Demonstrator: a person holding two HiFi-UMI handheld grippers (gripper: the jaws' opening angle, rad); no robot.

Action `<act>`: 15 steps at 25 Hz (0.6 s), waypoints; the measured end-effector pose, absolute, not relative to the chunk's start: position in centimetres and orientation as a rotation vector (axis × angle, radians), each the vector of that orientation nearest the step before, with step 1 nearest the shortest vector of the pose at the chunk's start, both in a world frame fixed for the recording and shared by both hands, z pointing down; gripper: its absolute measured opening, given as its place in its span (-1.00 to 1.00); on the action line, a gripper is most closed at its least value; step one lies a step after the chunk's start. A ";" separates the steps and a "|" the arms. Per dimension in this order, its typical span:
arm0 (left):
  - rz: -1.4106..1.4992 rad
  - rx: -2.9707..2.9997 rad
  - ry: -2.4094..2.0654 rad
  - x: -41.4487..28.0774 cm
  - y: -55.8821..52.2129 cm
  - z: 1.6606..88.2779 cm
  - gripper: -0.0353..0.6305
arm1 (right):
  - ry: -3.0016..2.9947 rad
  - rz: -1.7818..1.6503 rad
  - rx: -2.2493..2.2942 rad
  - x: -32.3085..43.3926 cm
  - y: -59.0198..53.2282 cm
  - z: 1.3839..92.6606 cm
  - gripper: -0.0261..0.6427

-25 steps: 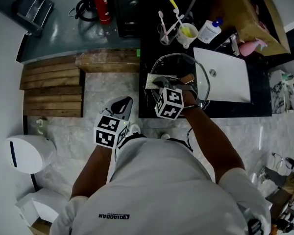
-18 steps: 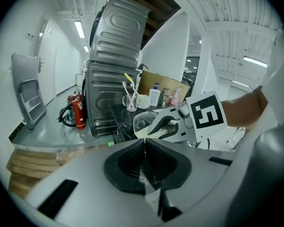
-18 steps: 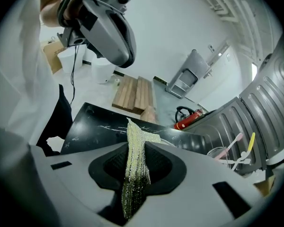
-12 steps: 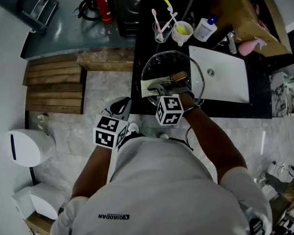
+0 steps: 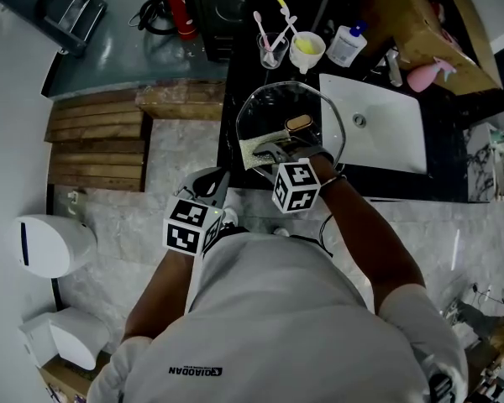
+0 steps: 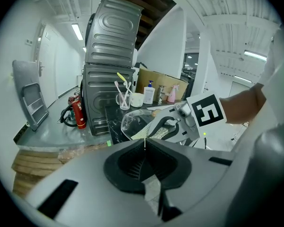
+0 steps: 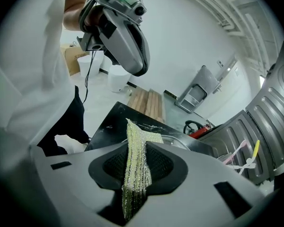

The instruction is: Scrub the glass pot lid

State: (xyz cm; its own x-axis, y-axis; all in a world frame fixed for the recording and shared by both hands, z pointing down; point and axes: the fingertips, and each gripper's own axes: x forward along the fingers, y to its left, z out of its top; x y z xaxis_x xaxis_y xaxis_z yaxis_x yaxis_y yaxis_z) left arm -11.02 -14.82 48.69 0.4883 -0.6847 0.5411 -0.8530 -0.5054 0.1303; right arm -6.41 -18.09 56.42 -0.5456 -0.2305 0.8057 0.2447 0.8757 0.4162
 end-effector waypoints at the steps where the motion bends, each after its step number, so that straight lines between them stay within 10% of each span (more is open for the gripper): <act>1: 0.604 2.355 -1.285 -10.8 -14.7 48.6 -0.84 | -2.063 -0.615 -0.026 -6.2 -17.8 56.4 -0.63; 15: 0.587 2.321 -1.336 -7.5 -12.5 48.6 -0.84 | -2.095 -0.652 -0.140 -2.5 -14.8 56.5 -0.63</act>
State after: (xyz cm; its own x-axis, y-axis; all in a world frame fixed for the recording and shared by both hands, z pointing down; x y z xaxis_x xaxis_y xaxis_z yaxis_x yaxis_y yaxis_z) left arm -7.49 -12.53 48.62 0.4556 -0.7093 0.5379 -0.8759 -0.4648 0.1290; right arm -2.54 -14.80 56.49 -0.5805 -0.1435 0.8015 0.3367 0.8540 0.3967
